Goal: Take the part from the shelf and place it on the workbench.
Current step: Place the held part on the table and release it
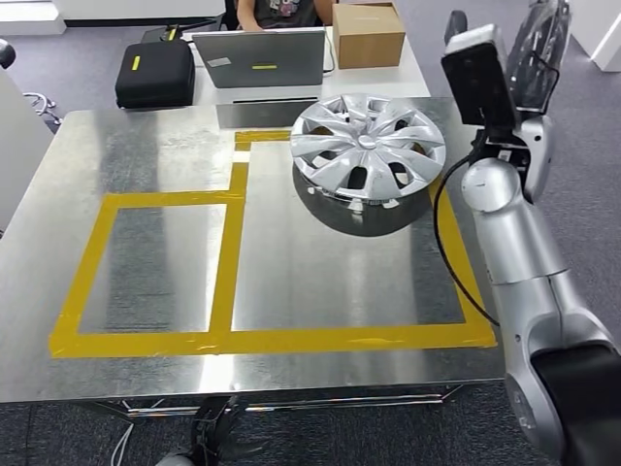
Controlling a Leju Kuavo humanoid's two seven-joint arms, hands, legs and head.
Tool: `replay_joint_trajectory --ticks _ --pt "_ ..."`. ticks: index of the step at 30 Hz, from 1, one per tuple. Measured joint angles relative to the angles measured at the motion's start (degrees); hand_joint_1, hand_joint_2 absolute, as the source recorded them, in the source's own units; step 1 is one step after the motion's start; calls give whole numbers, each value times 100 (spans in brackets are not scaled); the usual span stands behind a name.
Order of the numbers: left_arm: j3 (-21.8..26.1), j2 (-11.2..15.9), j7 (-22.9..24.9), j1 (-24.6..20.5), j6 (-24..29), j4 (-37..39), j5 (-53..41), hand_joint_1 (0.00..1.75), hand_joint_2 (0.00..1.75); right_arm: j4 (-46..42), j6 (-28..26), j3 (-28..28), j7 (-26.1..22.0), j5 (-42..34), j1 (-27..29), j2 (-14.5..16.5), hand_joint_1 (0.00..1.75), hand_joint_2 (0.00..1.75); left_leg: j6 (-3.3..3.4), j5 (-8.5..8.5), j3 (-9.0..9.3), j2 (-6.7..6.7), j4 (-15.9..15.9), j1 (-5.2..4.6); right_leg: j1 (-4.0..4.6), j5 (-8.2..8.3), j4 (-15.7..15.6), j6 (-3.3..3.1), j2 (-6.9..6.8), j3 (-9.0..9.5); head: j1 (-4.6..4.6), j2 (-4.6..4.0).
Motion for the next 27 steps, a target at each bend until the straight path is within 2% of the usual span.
replay_joint_trajectory --ticks 3,6,10,13,17,22,27 --pt "16 4 -109 53 47 0 113 0 175 -974 169 -112 -217 -695 741 1 79 175 1 -3 0 0 -1 1 1 -3 -2 0 0 0 0 0" --pt "21 10 -179 104 59 0 139 0 175 -1741 184 -163 -320 -875 1402 1 79 175 4 -6 0 0 -1 0 1 -6 -3 -1 2 -1 -1 0" --pt "27 11 -204 117 67 0 153 0 175 -2241 224 -217 -365 -984 1734 -2 79 175 4 -6 2 1 -3 1 1 -7 -3 -1 4 -1 -1 0" --pt "89 13 -258 155 136 0 269 0 175 -2654 404 -248 -620 -1432 2155 -2 79 175 4 -7 7 -1 -3 3 3 -9 -7 -1 -6 7 -1 0" --pt "246 50 -459 304 245 0 502 0 175 -3412 697 -237 -1200 -1808 3316 -8 79 175 0 -21 10 -6 -4 4 5 -20 -11 -1 -11 16 -1 0" --pt "479 103 -719 478 289 0 751 0 175 -4053 978 -103 -1759 -1776 4815 -55 79 175 0 -42 13 -8 -4 3 4 -40 -13 0 -15 24 0 0" --pt "663 136 -840 570 337 0 902 0 175 -4461 1030 70 -2150 -1706 5865 -35 79 175 -6 -51 15 -8 -5 3 4 -50 -13 -1 -14 24 0 0"
